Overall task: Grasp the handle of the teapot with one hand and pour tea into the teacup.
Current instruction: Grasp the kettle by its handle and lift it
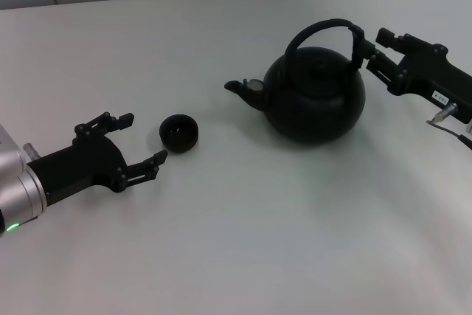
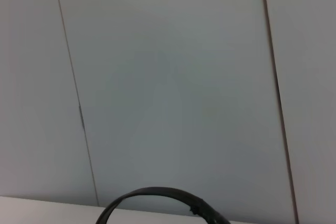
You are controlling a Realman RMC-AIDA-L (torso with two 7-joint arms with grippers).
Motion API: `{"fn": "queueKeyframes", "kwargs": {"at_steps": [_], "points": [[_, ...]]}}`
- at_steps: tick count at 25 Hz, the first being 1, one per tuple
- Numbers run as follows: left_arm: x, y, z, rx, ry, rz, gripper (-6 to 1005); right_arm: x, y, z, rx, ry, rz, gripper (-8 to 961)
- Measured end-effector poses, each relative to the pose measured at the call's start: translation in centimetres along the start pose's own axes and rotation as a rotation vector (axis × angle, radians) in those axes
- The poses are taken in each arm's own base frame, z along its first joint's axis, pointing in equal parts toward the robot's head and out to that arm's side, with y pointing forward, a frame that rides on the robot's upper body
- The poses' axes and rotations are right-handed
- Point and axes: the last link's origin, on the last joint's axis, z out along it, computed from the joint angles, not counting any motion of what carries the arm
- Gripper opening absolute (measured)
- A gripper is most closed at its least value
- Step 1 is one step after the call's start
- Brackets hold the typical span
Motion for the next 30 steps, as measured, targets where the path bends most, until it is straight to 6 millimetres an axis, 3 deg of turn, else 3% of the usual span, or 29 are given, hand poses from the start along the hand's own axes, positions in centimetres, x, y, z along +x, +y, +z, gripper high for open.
{"fn": "queueKeyframes", "kwargs": {"at_steps": [5,30], "points": [[0.0,0.0,0.0,-0.001,-0.001,-0.001,855,-0.1,-0.2,0.2,0.005,0.005,-0.002,315],[0.0,0.1,0.0,-0.003,0.0,-0.001,854,-0.3,-0.7,2.3,0.024,0.061,-0.04,289]]}}
